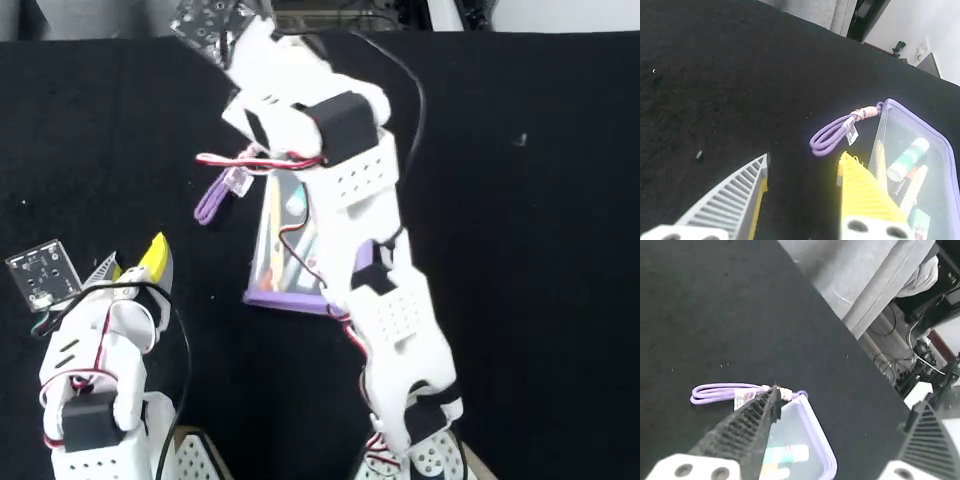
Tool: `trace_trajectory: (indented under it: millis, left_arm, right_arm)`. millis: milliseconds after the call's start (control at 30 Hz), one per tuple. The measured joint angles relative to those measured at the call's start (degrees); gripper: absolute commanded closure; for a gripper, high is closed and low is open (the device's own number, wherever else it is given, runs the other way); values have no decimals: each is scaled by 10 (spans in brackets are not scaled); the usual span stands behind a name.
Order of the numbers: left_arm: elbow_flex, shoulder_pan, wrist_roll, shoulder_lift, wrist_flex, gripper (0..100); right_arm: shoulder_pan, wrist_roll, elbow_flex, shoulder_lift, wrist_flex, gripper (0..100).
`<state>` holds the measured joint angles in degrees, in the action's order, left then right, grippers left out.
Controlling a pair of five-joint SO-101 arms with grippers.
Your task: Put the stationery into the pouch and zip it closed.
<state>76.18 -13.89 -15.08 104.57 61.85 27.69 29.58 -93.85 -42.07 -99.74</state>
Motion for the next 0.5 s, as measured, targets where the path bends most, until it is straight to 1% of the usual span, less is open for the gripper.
trace_trajectory:
  millis: [100, 200, 267, 367, 400, 500]
  left_arm:
    - [0, 0, 0, 0, 0, 773]
    - [0, 0, 0, 0, 0, 784]
    - [0, 0, 0, 0, 0, 834]
    - [0, 0, 0, 0, 0, 952]
    - [0, 0, 0, 0, 0, 978]
    - [-20, 0, -1, 1, 0, 954]
  right_arm:
    - [-10, 0, 0, -22, 0, 613]
    - [-39, 0, 0, -19, 0, 630]
    - [-55, -3, 0, -12, 0, 688]
    - [-77, -4, 0, 28, 0, 817]
    - [-83, -4, 0, 48, 0, 861]
    - [-93, -4, 0, 114, 0, 961]
